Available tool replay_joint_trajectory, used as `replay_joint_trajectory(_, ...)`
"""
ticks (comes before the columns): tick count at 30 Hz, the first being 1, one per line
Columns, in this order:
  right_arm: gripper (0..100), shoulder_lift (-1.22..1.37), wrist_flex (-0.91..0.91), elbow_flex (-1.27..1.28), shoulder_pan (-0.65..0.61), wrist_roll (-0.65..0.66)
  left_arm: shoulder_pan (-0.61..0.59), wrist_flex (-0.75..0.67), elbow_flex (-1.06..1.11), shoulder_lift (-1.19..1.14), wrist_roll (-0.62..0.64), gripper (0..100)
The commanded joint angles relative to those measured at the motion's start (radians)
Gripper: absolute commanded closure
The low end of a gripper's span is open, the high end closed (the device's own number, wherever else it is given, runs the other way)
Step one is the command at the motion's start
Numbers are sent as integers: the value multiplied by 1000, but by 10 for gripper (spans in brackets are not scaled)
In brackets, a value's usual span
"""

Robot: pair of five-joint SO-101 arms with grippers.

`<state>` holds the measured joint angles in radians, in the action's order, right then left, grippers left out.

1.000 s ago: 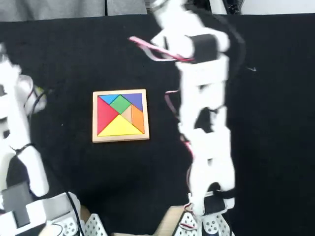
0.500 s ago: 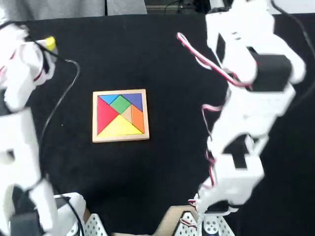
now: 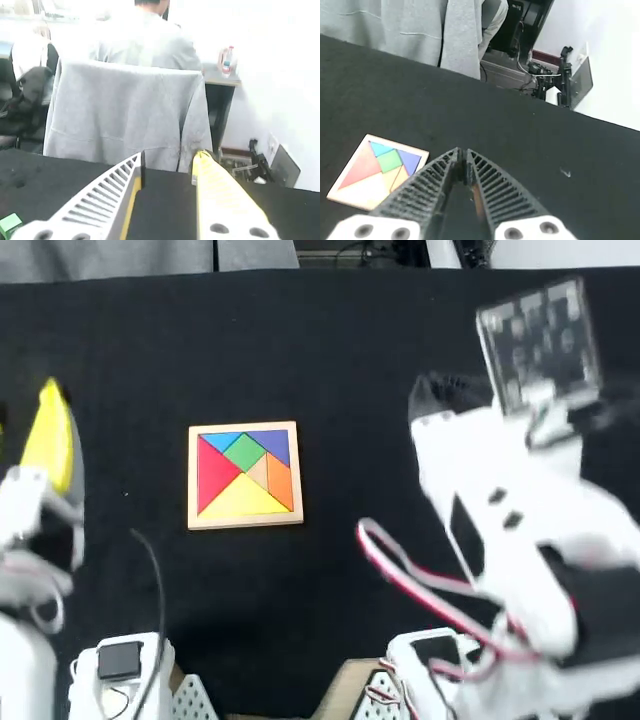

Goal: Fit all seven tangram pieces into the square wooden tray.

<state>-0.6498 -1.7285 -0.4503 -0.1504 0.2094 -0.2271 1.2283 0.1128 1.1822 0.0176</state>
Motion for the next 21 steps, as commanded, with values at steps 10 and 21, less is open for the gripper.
replay_joint_trajectory(10, 987, -530, 166, 591, -14, 6, 5, -54, 483, 525, -5, 815)
replay_joint_trajectory(21, 985, -1142, 305, 1158, -11, 15, 7, -34, 789, 641, -5, 815)
